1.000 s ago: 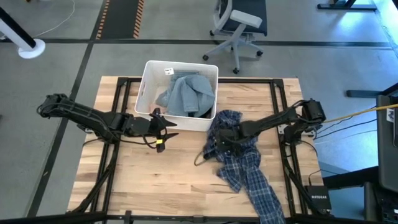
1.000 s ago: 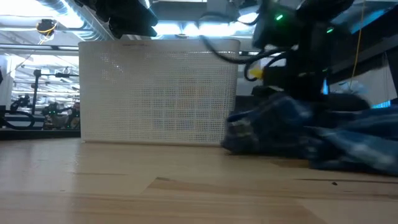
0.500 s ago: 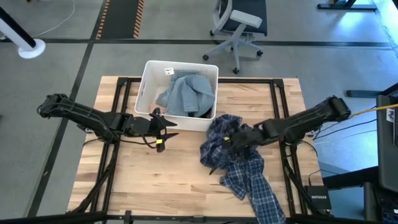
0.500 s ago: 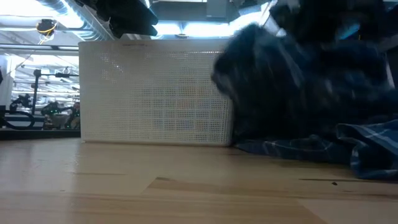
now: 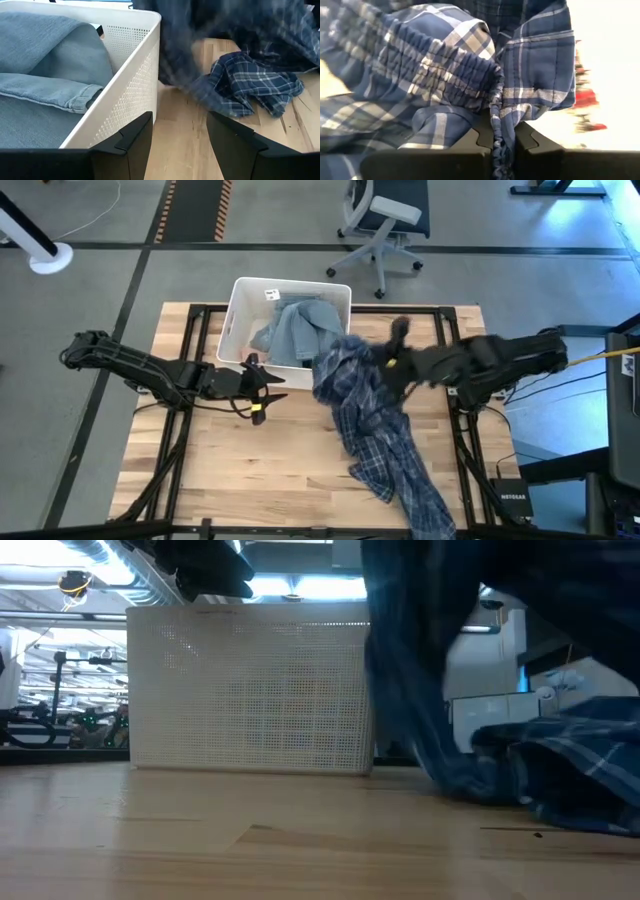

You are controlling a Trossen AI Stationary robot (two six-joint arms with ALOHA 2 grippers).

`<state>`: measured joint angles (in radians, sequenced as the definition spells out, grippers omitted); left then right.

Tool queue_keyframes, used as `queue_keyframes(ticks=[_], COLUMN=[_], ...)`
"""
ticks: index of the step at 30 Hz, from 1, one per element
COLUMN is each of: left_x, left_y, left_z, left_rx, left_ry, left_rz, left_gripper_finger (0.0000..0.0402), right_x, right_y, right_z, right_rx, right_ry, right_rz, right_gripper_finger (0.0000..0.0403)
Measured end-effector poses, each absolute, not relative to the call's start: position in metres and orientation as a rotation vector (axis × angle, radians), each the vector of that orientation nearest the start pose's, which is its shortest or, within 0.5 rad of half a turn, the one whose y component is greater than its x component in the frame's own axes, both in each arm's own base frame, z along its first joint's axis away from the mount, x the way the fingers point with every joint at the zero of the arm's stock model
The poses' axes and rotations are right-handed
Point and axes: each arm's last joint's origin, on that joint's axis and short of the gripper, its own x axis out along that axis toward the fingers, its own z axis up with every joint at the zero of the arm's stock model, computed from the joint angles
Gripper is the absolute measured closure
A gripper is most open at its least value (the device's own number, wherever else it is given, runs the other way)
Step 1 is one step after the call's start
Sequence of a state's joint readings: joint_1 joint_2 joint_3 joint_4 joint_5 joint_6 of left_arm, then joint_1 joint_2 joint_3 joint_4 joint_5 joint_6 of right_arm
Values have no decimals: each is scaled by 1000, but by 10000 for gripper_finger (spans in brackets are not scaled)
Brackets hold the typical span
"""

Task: Sort clothes
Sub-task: Put the blue patterned pants to the top right of the table

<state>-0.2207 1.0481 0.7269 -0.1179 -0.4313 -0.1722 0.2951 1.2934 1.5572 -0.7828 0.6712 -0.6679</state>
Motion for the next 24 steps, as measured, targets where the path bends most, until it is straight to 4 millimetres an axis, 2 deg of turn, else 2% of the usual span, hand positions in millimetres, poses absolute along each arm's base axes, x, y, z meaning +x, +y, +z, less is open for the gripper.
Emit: queue_keyframes(ticks=[7, 12, 15, 18, 21, 24], left_x=[222, 222, 222, 222, 222, 222], left_y=[-37, -37, -37, -37, -37, -37], left_z=[272, 272, 272, 272, 272, 272], left_rx=[-27, -26, -28, -13, -10, -5], left_ry=[395, 395, 395, 397, 398, 400], left_rz=[242, 243, 243, 240, 240, 239], left_gripper_finger=[219, 219, 219, 219, 219, 219], right_x=[226, 233, 249, 272, 300, 332], right_y=[33, 7, -12, -33, -53, -72], right_z=[508, 536, 539, 531, 513, 485], right_rx=[-983, -1034, -1061, -1079, -1077, -1054], right_ry=[368, 192, 141, 133, 185, 274], right_rz=[-426, -508, -533, -519, -490, -442], right_gripper_finger=[378, 378, 378, 378, 378, 378])
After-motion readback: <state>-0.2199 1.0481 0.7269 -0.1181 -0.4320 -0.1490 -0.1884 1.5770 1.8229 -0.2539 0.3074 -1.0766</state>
